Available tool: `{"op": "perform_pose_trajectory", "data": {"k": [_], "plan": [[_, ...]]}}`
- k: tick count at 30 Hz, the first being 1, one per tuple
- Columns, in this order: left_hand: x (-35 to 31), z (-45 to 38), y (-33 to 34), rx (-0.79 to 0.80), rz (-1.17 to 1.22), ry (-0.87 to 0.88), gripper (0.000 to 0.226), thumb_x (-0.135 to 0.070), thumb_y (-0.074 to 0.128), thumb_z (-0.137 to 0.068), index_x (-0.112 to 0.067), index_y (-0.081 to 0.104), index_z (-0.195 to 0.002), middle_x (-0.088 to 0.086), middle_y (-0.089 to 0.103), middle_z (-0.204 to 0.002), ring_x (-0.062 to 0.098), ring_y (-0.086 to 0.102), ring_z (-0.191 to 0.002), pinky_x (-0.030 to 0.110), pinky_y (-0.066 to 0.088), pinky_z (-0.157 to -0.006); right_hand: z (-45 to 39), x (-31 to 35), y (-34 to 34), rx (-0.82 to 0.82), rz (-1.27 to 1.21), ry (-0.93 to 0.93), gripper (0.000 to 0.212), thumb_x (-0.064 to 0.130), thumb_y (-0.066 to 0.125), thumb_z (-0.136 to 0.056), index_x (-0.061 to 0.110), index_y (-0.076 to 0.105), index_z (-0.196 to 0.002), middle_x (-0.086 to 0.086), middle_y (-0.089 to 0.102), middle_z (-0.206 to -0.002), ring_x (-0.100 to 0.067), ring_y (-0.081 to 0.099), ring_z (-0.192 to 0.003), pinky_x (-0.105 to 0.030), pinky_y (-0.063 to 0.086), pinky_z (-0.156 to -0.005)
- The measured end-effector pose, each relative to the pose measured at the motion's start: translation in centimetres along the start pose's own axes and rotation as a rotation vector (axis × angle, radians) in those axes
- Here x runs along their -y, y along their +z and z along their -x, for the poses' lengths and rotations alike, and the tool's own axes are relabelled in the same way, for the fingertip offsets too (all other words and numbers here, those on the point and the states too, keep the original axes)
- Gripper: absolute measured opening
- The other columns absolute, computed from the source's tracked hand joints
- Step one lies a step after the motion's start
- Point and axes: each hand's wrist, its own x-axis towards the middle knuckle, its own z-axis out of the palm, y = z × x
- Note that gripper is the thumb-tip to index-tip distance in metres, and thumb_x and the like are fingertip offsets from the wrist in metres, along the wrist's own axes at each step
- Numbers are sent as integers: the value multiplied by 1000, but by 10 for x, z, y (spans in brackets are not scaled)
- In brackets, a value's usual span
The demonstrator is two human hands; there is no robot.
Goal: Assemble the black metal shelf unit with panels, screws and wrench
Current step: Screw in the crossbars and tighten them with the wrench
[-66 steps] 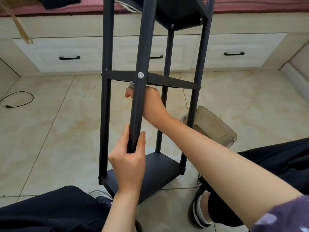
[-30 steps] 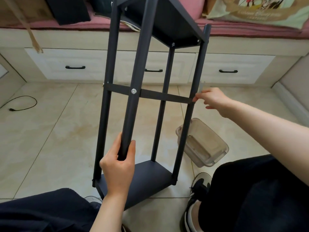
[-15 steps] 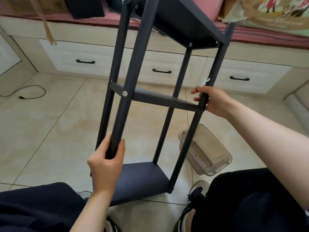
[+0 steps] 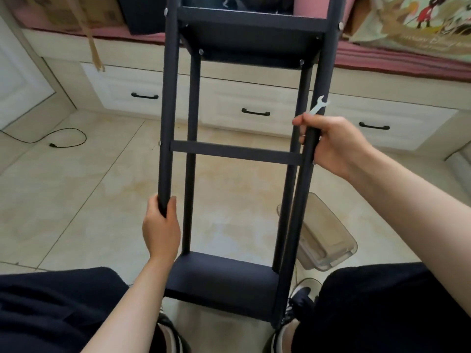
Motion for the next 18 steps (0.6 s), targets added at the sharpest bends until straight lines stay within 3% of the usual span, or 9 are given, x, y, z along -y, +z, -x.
{"op": "perform_pose_trajectory", "data": {"k": [2,4,7,12,18], "plan": [[-4,-11,-1,67,-1,-9,7,-25,52,-104,-21,56,-108,-3,56,-81,5,54,-71,28,39,-63,3,2,8,3,-46,5,30,23,56,-94,19,75,-71,2,43,-74,-13,39,-69,-28,27,-76],[-8,-21,-2,130,-21,-25,13,-18,50,-105,-17,55,-116,2,60,-97,18,57,-89,30,41,-74,6,4,15,7,-53,-3,27,23,57,-93,18,74,-73,3,41,-73,-12,37,-69,-29,26,-77],[-11,-26,-1,187,-67,-48,21,-10,47,-104,-18,52,-122,4,58,-115,22,55,-103,34,42,-85,11,5,26,7,-53,-56,22,22,60,-91,16,77,-77,3,40,-75,-13,36,-71,-29,28,-80],[-5,-21,5,292,-80,-108,42,-6,55,-100,-16,46,-139,0,57,-121,24,59,-106,30,43,-80,19,12,49,-19,31,-204,22,22,62,-92,13,79,-83,12,53,-69,-13,40,-80,-25,37,-75],[-2,-22,-1,405,-41,-204,78,-7,55,-101,-30,12,-162,-6,38,-159,20,42,-143,36,40,-106,28,17,74,-105,15,-216,17,21,64,-92,16,80,-88,10,53,-76,-14,43,-85,-22,41,-75]]}}
